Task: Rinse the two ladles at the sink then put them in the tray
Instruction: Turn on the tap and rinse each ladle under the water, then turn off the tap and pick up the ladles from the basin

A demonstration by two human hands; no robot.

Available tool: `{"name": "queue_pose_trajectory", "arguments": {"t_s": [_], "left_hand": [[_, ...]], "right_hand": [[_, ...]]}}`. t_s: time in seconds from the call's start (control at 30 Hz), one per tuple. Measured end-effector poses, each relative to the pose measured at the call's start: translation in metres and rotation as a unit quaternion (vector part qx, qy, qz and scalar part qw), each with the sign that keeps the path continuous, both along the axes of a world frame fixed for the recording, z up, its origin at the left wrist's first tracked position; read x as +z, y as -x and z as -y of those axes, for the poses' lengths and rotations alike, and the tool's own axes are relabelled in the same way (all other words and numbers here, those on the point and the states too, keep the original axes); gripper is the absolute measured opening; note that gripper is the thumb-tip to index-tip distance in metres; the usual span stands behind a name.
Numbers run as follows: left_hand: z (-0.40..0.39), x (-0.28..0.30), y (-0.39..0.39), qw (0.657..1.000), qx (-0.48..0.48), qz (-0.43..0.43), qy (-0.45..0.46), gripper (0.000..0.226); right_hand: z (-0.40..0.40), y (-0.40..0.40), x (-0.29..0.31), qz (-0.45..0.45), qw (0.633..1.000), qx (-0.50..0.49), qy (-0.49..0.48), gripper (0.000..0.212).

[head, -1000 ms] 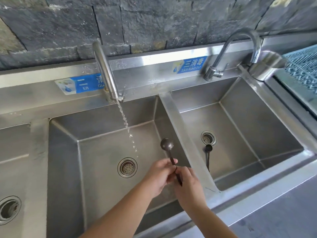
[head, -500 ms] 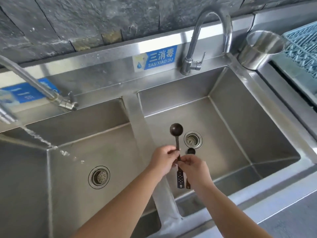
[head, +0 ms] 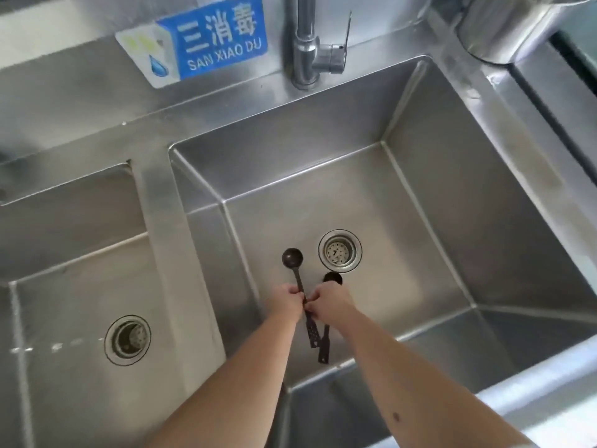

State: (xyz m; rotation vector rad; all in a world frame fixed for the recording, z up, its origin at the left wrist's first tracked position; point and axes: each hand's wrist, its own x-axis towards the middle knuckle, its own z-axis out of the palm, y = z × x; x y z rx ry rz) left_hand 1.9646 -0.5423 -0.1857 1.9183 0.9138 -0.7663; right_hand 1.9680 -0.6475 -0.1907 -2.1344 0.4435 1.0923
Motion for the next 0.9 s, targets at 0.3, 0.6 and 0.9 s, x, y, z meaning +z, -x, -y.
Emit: {"name": "queue_pose_trajectory", "arguments": {"t_s": [0.3,0.6,0.9], "left_hand": [[0.004,-0.049,0.008,0.994,0.015,-0.065,-0.081,0.022],[0.003,-0.056,0.007,0.992,0.015,-0.081,-0.098,0.018],[-0.006,0.05,-0.02,0.953,-0.26,0.088,-0.124,0.04]], "right_hand": [[-0.015,0.012,-0.056,-0.017,0.998,-0.001,0.052,0.019],[-0.019,0.013,-0.06,-0.016,0.996,0.026,0.087,0.021],[-0.015,-0.004,0.056,0.092,0.989,0.083,0.081,0.015]]}}
